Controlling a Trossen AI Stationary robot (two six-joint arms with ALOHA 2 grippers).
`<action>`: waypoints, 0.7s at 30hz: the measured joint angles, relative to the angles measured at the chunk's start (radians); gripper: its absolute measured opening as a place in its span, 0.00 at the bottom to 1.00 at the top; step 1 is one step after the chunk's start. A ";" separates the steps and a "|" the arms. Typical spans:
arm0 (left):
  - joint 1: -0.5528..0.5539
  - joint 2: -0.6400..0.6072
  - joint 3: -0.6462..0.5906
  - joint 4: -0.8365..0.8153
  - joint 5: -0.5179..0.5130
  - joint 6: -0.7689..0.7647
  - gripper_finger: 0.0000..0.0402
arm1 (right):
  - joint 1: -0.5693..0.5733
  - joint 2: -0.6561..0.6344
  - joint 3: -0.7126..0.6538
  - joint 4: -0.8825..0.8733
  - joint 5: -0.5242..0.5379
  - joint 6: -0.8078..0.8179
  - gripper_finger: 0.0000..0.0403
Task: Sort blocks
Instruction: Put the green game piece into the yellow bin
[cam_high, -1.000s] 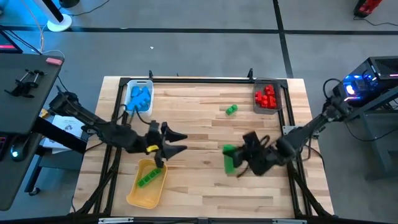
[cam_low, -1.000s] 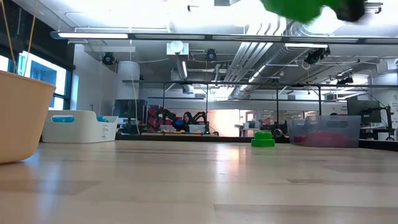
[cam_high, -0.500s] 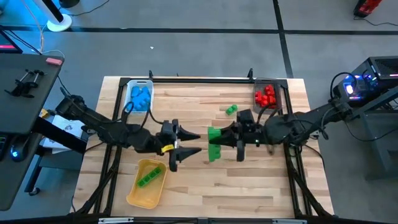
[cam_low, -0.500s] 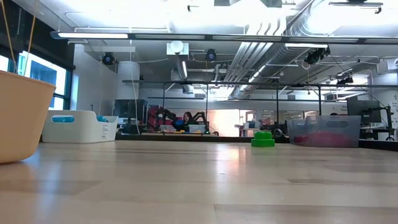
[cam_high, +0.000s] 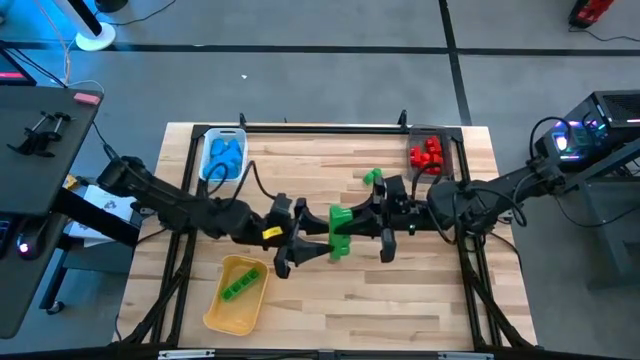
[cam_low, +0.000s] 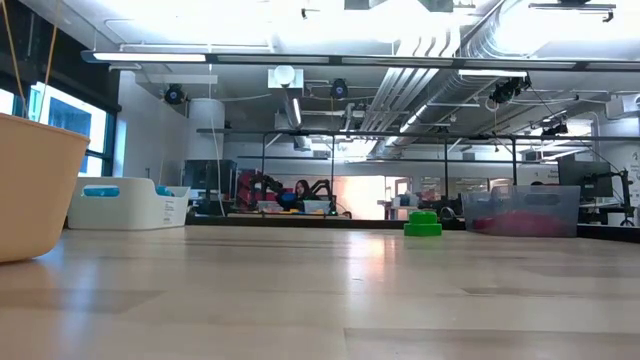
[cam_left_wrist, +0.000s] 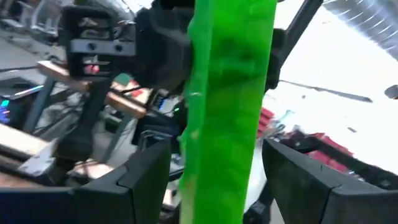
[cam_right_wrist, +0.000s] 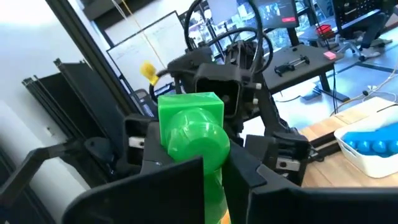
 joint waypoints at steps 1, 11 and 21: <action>0.000 0.008 0.000 0.023 0.009 -0.001 0.60 | -0.003 0.001 0.000 -0.002 -0.004 0.000 0.00; 0.001 0.022 0.000 -0.027 -0.042 0.015 0.60 | -0.029 0.005 0.000 -0.003 -0.001 0.036 0.00; 0.005 0.021 0.000 -0.069 -0.140 0.061 0.55 | -0.063 0.058 -0.001 -0.007 -0.009 0.079 0.00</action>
